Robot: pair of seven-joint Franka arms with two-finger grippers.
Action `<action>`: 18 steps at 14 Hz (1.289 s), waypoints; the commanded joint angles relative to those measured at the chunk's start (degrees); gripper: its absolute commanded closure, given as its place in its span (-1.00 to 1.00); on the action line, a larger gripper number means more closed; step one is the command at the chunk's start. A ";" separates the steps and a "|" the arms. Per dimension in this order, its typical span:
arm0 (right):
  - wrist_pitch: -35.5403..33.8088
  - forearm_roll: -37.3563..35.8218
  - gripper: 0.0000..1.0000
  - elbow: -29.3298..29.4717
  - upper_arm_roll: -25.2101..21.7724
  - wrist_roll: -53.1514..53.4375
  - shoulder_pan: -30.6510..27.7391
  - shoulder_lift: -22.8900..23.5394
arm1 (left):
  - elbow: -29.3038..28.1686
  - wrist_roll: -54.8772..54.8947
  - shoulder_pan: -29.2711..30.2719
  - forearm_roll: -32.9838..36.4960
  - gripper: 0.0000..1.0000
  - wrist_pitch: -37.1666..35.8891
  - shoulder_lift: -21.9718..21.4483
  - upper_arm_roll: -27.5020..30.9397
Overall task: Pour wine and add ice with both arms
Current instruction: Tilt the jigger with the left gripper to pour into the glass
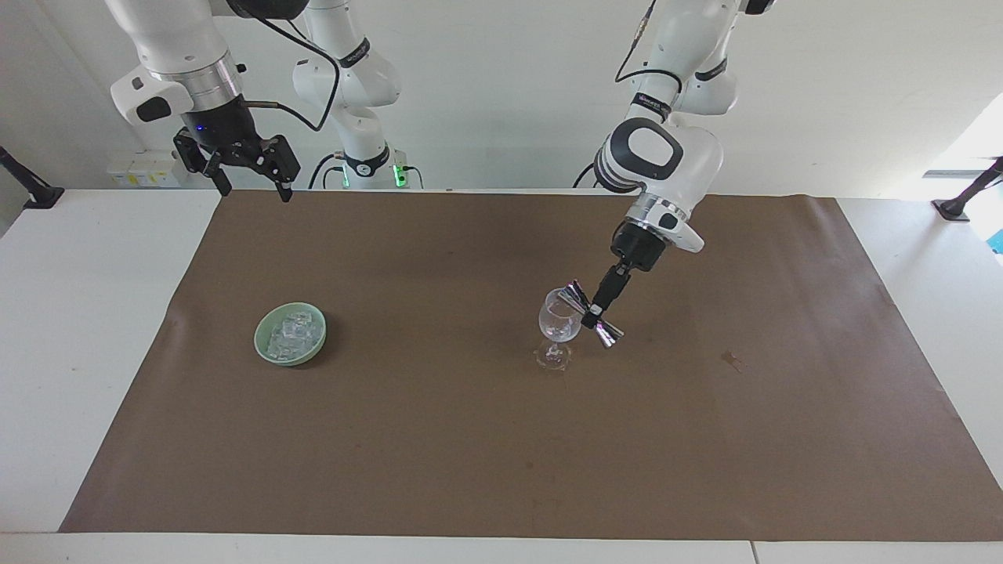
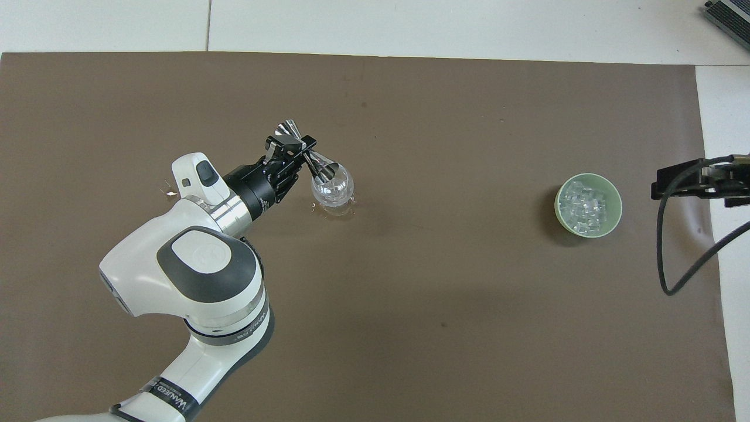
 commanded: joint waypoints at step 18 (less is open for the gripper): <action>-0.52 1.23 -1.00 -0.60 0.29 0.36 -0.42 -0.58 | 2.40 5.29 -0.68 7.19 1.00 1.94 1.87 0.19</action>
